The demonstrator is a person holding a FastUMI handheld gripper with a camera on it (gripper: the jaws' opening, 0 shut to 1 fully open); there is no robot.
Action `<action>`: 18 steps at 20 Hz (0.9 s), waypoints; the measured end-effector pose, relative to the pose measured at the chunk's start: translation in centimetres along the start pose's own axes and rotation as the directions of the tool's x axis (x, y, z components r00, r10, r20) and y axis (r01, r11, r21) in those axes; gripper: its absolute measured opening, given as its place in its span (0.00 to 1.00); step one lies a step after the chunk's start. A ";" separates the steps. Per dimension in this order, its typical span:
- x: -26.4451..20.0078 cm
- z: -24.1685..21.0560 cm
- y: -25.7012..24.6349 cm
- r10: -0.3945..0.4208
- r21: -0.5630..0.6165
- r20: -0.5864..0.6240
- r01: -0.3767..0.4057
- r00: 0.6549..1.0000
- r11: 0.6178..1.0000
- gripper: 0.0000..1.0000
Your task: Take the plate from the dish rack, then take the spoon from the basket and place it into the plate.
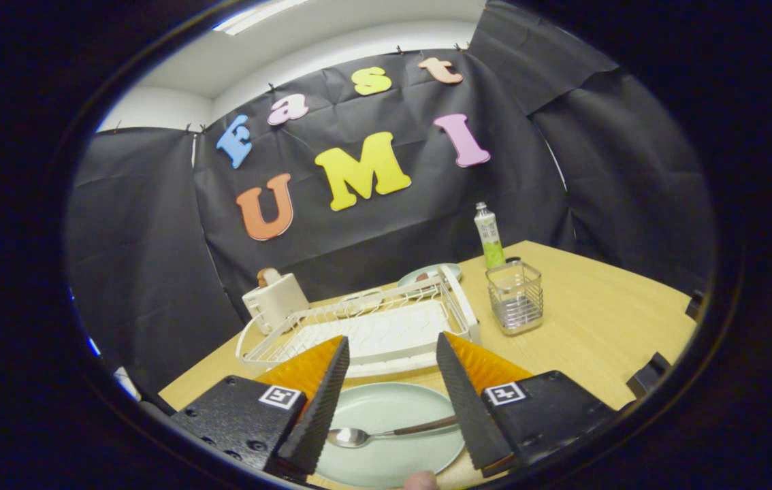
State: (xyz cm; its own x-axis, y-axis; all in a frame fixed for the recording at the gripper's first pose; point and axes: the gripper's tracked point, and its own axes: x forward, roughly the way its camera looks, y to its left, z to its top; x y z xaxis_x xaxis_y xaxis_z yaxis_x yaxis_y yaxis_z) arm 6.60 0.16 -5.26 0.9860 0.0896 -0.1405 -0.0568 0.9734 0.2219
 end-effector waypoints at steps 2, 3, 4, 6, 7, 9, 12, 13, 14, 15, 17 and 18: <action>-1.2 1.9 -0.4 -0.027 -0.074 0.062 0.031 0.998 0.997 0.94; -2.1 2.7 -0.2 -0.032 -0.112 0.095 0.042 0.995 0.993 0.95; -2.8 3.5 0.1 -0.024 -0.141 0.127 0.042 0.992 0.989 0.96; -4.3 4.2 0.3 -0.018 -0.186 0.164 0.049 0.986 0.981 0.95; -5.0 4.2 0.0 -0.027 -0.201 0.173 0.062 0.984 0.978 0.96; -6.5 4.0 -0.4 -0.045 -0.208 0.188 0.085 0.981 0.974 0.96; -8.7 3.9 -0.3 -0.049 -0.215 0.217 0.096 0.975 0.972 0.96; -9.3 3.9 -0.2 -0.044 -0.213 0.232 0.095 0.972 0.973 0.96; -9.9 4.0 0.2 -0.036 -0.213 0.243 0.090 0.969 0.973 0.96; -10.3 4.1 0.4 -0.026 -0.211 0.259 0.083 0.966 0.974 0.96; -11.1 4.1 1.3 0.000 -0.206 0.279 0.060 0.960 0.977 0.96; -11.3 3.7 1.7 0.015 -0.218 0.273 0.047 0.962 0.975 0.96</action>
State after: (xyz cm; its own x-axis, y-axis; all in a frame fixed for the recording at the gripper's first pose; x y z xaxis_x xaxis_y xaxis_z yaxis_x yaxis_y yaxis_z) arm -4.05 0.05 0.32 0.9904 0.0431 0.1314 -0.0434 0.9991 -0.0003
